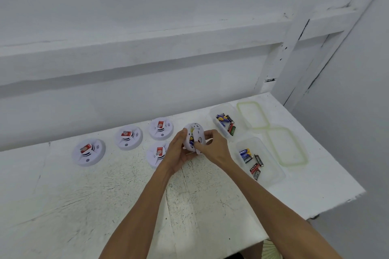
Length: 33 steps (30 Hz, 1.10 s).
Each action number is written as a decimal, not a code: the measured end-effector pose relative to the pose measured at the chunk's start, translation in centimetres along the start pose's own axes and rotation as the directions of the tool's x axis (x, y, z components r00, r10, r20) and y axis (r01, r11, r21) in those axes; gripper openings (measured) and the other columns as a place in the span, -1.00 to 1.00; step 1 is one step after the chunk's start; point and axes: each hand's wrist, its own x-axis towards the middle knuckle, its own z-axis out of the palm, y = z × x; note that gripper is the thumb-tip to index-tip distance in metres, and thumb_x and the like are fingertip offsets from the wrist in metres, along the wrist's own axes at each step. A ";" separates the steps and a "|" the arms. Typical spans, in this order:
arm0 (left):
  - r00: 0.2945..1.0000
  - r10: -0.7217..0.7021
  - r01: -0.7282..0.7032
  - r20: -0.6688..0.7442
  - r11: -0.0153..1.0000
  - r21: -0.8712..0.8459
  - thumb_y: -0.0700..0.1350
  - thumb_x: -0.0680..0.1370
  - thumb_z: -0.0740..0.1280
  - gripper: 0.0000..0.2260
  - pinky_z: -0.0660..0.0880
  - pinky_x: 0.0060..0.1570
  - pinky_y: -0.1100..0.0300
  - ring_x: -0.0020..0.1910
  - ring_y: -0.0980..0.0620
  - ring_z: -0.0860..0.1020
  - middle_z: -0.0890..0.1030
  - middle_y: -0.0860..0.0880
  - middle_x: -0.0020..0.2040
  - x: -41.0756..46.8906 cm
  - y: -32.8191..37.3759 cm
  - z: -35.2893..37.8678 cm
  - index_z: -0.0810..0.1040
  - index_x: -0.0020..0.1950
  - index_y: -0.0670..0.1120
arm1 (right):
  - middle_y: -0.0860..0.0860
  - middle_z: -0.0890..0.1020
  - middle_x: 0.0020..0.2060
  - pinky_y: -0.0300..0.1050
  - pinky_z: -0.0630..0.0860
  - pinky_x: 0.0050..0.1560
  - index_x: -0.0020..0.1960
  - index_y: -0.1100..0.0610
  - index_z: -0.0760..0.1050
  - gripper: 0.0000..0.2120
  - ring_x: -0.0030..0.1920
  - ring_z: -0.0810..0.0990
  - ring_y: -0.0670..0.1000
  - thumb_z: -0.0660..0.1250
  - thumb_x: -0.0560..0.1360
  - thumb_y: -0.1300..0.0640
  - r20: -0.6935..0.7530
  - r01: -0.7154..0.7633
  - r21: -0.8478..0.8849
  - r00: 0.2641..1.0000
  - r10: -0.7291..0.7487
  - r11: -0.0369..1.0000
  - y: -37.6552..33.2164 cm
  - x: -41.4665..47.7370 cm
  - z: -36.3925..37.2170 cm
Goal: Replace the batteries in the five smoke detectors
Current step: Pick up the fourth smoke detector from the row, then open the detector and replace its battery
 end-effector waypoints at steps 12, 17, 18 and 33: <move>0.995 -0.005 -0.003 -0.101 0.997 -0.073 0.18 0.66 0.23 -0.54 0.65 0.17 -0.14 0.17 -0.18 0.68 0.68 -0.20 0.24 0.8 0.1 0.0 0.54 0.43 -0.08 | 0.00 0.56 0.07 -0.30 0.44 -0.19 0.16 0.09 0.43 -0.49 0.01 0.58 -0.02 0.49 0.36 -0.14 -0.121 -0.109 0.000 0.987 0.109 0.994 1.6 -0.2 0.5; 0.994 0.004 -0.011 -0.109 0.998 -0.064 0.30 0.63 0.16 -0.40 0.58 0.29 -0.15 0.37 -0.23 0.57 0.61 -0.18 0.38 1.1 0.7 0.0 0.45 0.54 -0.03 | 0.12 0.45 0.20 -0.04 0.45 0.03 0.35 0.20 0.32 -0.44 0.20 0.46 0.13 0.31 0.51 -0.14 -0.121 -0.124 -0.308 0.989 0.090 0.943 2.4 -0.9 1.3; 0.993 -0.005 -0.003 -0.117 0.998 -0.066 0.30 0.64 0.14 -0.41 0.58 0.29 -0.13 0.37 -0.24 0.57 0.60 -0.19 0.39 1.0 0.8 -0.1 0.44 0.54 -0.03 | 0.13 0.44 0.18 -0.05 0.40 0.00 0.33 0.20 0.32 -0.48 0.18 0.43 0.13 0.27 0.54 -0.12 -0.108 -0.098 -0.375 0.992 0.062 0.922 2.4 -1.1 1.4; 0.995 -0.056 0.046 -0.081 0.991 -0.126 0.23 0.71 0.03 -0.50 0.51 0.31 -0.13 0.20 -0.20 0.64 0.68 -0.14 0.24 0.8 0.9 -0.3 0.48 0.47 -0.04 | 0.14 0.41 0.26 -0.05 0.56 -0.03 0.29 0.24 0.42 -0.62 0.22 0.39 0.12 0.17 0.63 -0.02 -0.108 -0.034 -0.671 0.993 -0.053 0.740 3.0 -1.0 1.4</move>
